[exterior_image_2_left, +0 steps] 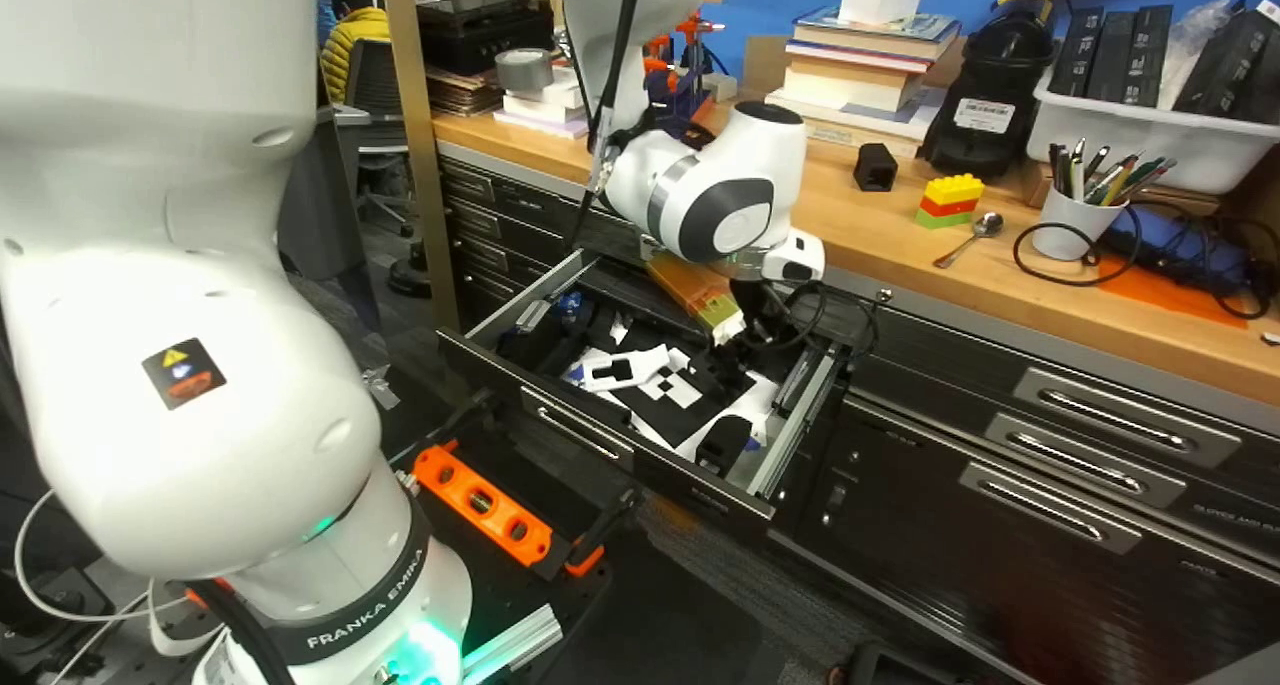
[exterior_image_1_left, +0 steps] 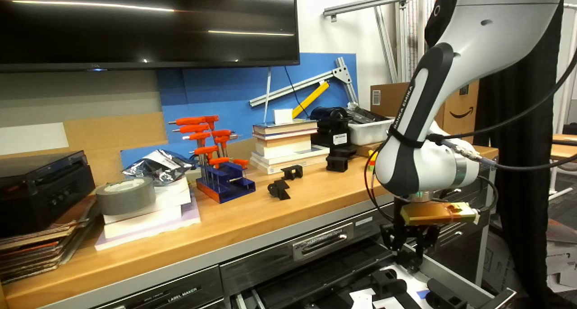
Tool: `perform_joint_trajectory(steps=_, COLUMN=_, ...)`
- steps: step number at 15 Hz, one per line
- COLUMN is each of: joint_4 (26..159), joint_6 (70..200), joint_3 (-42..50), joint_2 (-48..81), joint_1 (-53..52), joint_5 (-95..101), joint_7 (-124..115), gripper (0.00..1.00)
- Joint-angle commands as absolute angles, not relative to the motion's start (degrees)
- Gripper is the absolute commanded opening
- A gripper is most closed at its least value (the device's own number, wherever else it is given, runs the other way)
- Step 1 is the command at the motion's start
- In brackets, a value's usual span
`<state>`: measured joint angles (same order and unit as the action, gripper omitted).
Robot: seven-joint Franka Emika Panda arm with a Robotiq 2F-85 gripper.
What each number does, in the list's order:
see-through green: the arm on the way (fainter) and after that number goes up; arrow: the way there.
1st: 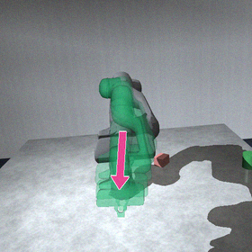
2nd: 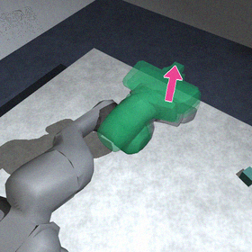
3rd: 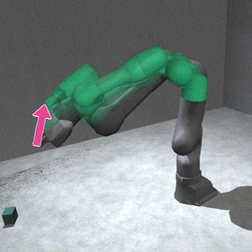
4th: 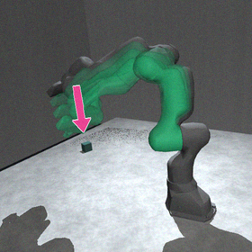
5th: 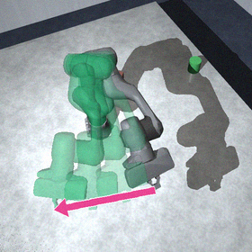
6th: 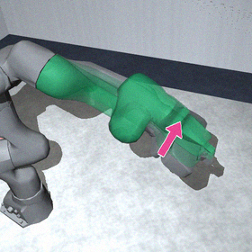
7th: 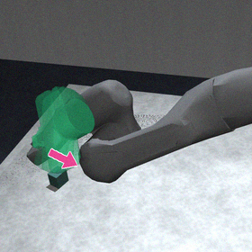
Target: Place the black objects inside the open drawer then close the drawer
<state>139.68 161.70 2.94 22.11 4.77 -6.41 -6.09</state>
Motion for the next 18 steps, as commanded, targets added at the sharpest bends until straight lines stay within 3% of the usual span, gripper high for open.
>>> perform_joint_trajectory(steps=1, joint_4=138.2, joint_6=163.1, joint_3=2.8, joint_2=24.5, joint_1=5.7, joint_5=-8.1, joint_7=-6.4, gripper=0.30)
perform_joint_trajectory(steps=18, joint_4=128.1, joint_6=163.2, joint_3=3.1, joint_2=35.5, joint_1=7.7, joint_5=-9.3, joint_7=-8.1, gripper=0.30)
